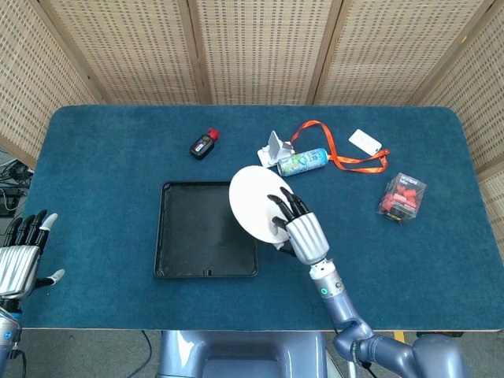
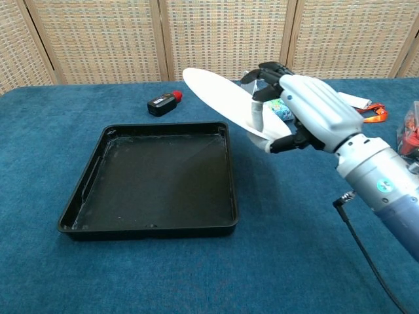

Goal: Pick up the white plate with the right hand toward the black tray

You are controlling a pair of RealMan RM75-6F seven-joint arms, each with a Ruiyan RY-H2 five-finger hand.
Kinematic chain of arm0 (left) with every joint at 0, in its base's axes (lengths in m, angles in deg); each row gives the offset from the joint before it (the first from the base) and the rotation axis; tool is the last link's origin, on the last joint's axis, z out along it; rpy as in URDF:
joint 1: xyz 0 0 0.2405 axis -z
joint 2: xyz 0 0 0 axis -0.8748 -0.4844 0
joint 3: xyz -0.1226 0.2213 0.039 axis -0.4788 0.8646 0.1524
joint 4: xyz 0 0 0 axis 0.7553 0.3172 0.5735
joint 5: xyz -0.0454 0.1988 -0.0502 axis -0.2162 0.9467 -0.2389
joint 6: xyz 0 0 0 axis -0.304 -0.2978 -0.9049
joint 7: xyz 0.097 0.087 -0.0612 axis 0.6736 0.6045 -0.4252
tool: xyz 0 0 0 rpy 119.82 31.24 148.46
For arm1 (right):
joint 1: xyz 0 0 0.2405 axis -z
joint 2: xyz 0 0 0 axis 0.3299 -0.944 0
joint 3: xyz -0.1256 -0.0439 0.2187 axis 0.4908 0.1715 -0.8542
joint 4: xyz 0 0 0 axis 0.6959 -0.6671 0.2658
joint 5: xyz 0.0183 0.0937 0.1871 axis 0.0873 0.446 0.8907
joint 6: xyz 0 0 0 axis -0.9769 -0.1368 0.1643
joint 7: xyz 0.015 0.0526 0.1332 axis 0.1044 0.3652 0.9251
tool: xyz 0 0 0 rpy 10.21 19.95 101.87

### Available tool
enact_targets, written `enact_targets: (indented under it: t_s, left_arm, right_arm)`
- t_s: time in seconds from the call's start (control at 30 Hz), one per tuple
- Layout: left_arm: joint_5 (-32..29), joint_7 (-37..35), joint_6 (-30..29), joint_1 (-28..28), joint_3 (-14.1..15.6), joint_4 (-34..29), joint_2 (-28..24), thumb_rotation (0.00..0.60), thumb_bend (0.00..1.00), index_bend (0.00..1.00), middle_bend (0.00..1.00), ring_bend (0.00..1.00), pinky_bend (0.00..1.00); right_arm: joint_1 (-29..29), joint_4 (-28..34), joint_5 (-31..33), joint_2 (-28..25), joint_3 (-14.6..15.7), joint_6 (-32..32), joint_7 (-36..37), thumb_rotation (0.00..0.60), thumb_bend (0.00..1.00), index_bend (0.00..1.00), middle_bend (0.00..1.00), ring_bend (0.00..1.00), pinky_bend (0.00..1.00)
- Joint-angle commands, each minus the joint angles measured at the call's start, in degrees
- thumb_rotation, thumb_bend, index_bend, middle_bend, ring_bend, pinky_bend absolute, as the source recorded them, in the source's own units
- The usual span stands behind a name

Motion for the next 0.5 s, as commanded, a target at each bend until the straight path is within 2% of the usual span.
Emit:
enact_targets:
  t_s: [0.03, 0.27, 0.5]
  left_arm:
    - [-0.50, -0.46, 0.06, 0.02, -0.31, 0.23, -0.01, 0.600, 0.00, 0.00, 0.00, 0.00, 0.00]
    - [-1.24, -1.91, 0.86, 0.32, -0.69, 1.37, -0.09, 0.600, 0.00, 0.00, 0.00, 0.00, 0.00]
    - [-1.99, -3.91, 1.76, 0.45, -0.88, 2.13, -0.30, 0.600, 0.00, 0.00, 0.00, 0.00, 0.00]
  right_arm:
    - [-3.37, 0.59, -0.22, 1.75, -1.51, -2.44, -1.16, 0.600, 0.59, 0.69, 0.27, 0.10, 0.24]
    - [-9.62, -4.00, 0.69, 6.50, -3.78, -6.72, -0.34, 0.600, 0.59, 0.69, 0.27, 0.10, 0.24]
    - [-13.07, -9.84, 1.51, 11.08, -4.12, -8.32, 2.02, 0.600, 0.59, 0.69, 0.27, 0.10, 0.24]
